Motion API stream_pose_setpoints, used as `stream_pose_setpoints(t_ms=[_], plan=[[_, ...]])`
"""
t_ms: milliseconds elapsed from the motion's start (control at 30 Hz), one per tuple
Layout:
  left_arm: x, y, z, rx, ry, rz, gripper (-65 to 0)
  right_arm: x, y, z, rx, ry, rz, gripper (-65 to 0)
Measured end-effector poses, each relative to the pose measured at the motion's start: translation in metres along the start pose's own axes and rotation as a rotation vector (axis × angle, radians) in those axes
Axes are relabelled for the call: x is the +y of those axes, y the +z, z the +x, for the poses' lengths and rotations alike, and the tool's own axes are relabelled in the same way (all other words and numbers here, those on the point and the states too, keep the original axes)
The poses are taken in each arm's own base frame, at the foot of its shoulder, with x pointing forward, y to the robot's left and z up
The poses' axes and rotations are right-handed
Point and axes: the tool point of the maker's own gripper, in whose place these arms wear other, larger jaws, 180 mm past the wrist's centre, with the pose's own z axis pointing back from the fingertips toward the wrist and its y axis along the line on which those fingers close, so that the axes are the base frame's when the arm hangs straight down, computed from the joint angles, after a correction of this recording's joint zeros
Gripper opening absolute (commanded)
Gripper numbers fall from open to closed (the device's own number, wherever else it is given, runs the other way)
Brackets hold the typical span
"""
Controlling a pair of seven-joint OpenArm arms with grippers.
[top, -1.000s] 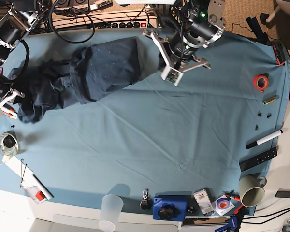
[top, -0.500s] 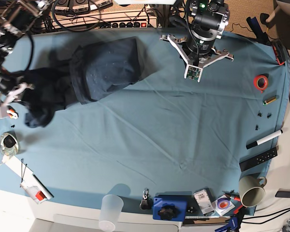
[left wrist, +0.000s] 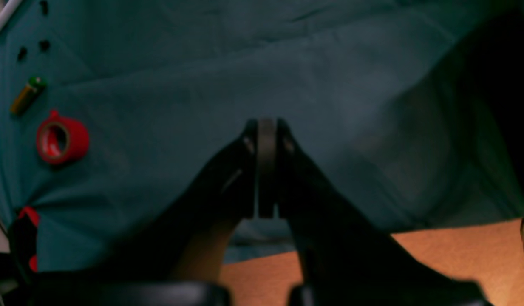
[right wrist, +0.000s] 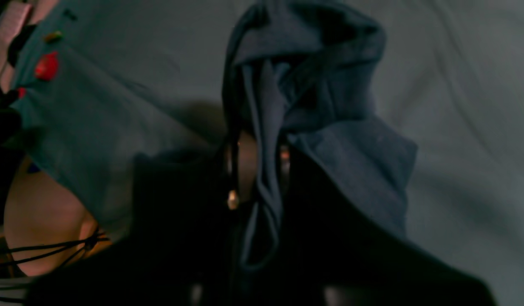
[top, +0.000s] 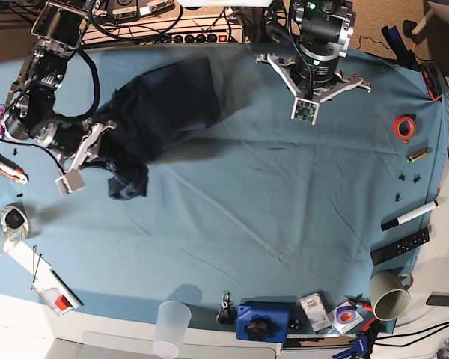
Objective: Fold the T-shirt properly
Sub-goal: 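Lift the other shirt end with the right gripper and fold it toward the left gripper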
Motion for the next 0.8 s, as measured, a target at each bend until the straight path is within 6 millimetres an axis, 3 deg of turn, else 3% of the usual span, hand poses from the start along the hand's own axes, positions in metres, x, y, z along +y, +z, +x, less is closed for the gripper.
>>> stream_pose_setpoints(t_ms=[233,767,800], plan=[[0.000,0.000,0.000,0.000,0.000,-0.001,-65.0,0.030,-0.025,-0.012,0.079,0.043,0.104,-65.0],[0.000,0.000,0.009,-0.050,0.000,0.000,-65.0,0.080,-0.055,-0.036,0.194,0.105,0.274,-65.0],[0.000,0.000,0.009,-0.050,0.000,-0.001,-65.0,0.084,-0.057,-0.039,0.207,0.111,0.286,-60.9]])
